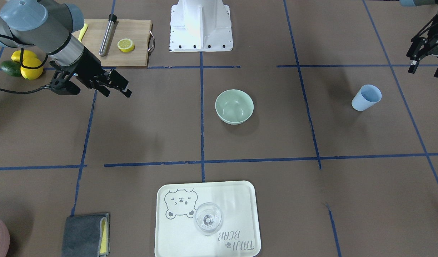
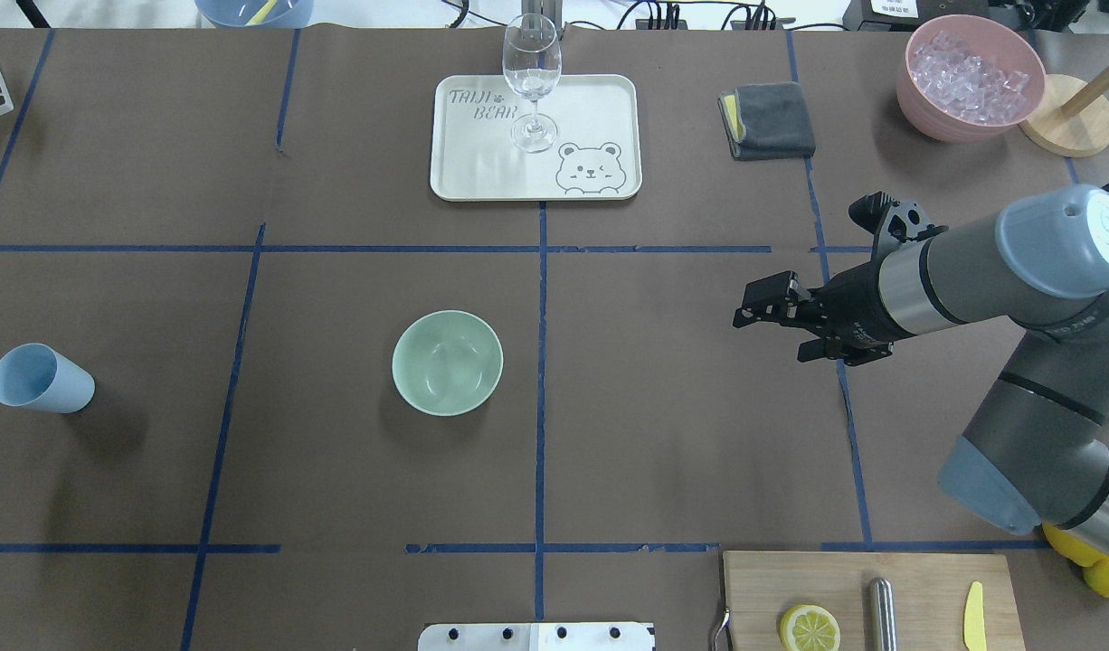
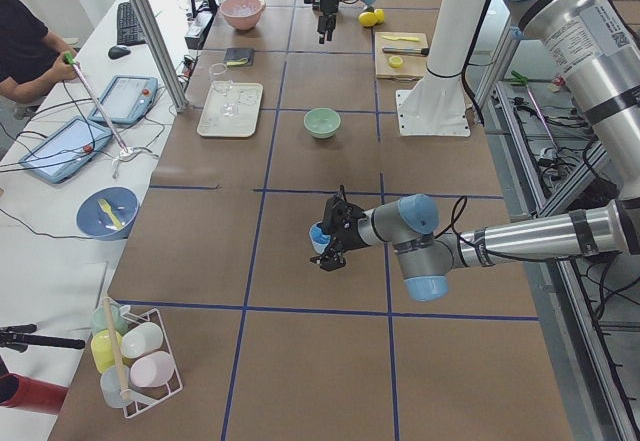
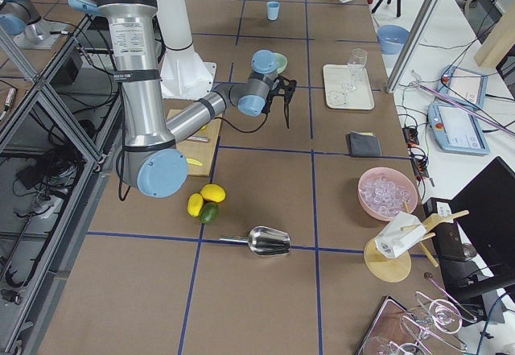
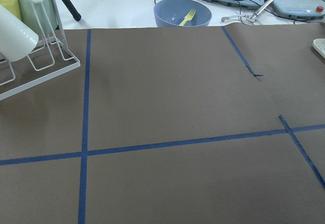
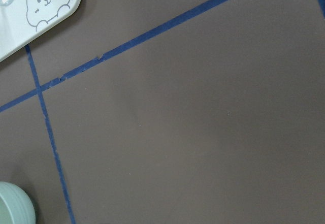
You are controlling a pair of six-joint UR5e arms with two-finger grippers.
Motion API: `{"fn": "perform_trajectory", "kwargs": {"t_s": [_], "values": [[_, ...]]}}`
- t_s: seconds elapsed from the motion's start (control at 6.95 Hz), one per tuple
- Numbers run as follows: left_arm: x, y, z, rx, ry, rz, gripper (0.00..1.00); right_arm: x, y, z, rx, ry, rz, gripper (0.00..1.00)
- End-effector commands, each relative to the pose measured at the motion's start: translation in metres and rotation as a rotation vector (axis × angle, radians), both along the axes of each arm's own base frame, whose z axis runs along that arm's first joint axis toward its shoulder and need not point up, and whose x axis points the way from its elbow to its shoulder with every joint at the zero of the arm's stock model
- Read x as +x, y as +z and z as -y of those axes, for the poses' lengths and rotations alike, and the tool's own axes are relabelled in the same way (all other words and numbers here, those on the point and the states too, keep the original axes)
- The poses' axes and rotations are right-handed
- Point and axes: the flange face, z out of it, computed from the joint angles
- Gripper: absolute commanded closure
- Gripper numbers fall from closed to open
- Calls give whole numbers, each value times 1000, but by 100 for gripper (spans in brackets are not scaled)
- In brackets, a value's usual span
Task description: Pour ice into bowl
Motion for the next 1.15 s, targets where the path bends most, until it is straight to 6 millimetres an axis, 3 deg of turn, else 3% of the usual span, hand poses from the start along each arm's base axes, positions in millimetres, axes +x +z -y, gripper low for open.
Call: {"fn": "perform_trajectory", "kwargs": {"t_s": [0.0,0.14,0.72,0.86,1.01], "values": [[58,2,-12,-57,-59,-62,0,0,-3,0,4,0,6,0],[59,2,-15,-50,-79,-56,0,-2,-3,-1,3,-1,5,0],[135,-1,-52,68,-178,-10,0,2,-13,-3,9,0,22,0],[138,4,-53,53,-197,-6,1,2,-13,-4,10,-1,24,0],[153,12,-63,26,-219,15,1,6,-17,-6,14,-1,31,0]]}}
